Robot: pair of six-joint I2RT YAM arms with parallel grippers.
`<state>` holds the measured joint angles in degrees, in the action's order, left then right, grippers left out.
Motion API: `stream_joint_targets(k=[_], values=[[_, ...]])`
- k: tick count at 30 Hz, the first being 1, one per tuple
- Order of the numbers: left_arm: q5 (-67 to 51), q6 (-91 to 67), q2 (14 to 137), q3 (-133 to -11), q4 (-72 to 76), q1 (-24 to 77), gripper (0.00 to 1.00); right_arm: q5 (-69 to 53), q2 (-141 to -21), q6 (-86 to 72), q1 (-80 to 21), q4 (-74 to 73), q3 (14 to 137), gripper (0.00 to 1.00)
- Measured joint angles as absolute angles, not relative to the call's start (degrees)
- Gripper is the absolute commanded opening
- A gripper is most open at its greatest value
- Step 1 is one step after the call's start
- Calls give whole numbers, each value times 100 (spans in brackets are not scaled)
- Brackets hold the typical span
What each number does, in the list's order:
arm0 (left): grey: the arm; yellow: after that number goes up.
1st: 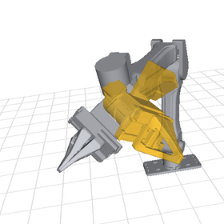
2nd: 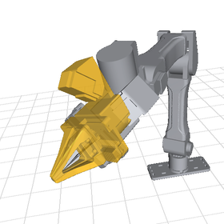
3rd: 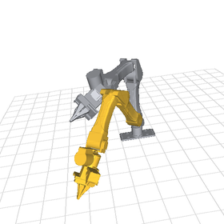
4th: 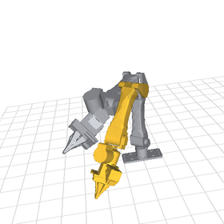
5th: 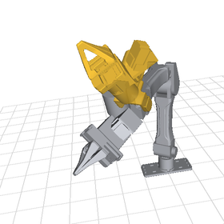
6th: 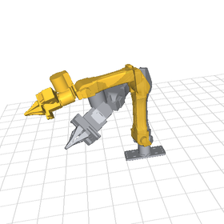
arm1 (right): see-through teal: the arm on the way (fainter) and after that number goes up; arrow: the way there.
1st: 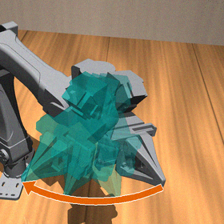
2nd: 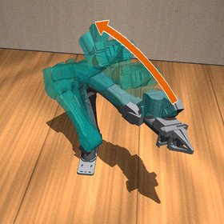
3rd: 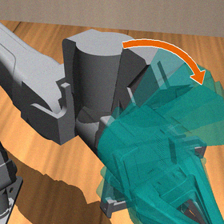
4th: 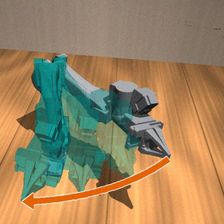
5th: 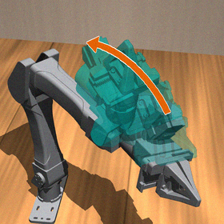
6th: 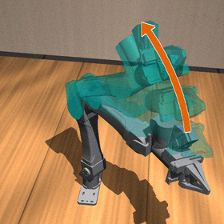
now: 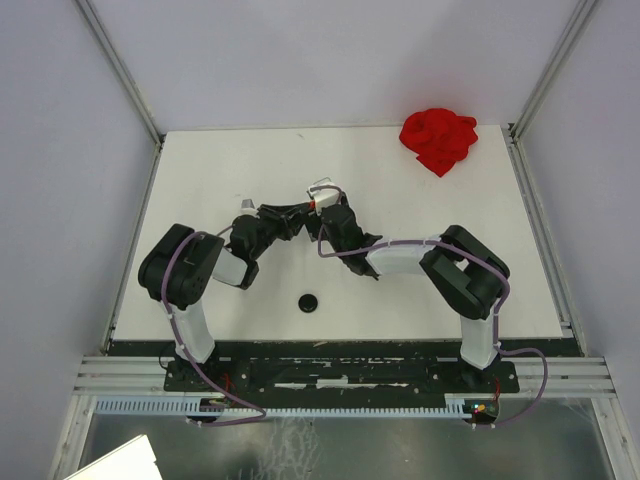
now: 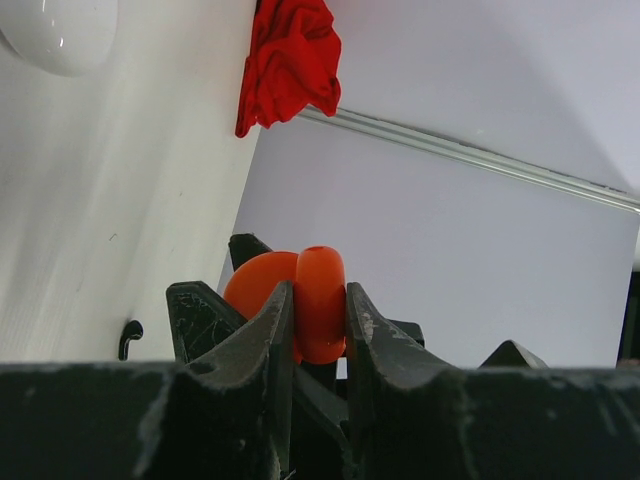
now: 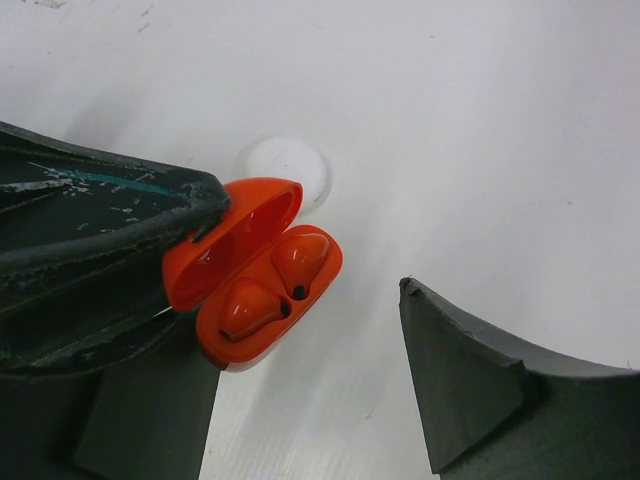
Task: Insert the wireless bluetooth earbuds into the charging case
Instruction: Close the charging case.
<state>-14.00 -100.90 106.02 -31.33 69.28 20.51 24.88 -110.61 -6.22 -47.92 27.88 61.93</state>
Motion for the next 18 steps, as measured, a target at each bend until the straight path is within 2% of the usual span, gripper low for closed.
stream_joint_targets(k=[18], values=[[-1457,-10101,10634,-3155,6914,2115,3,3074,-10827,82,-4864,3640,5516,80]])
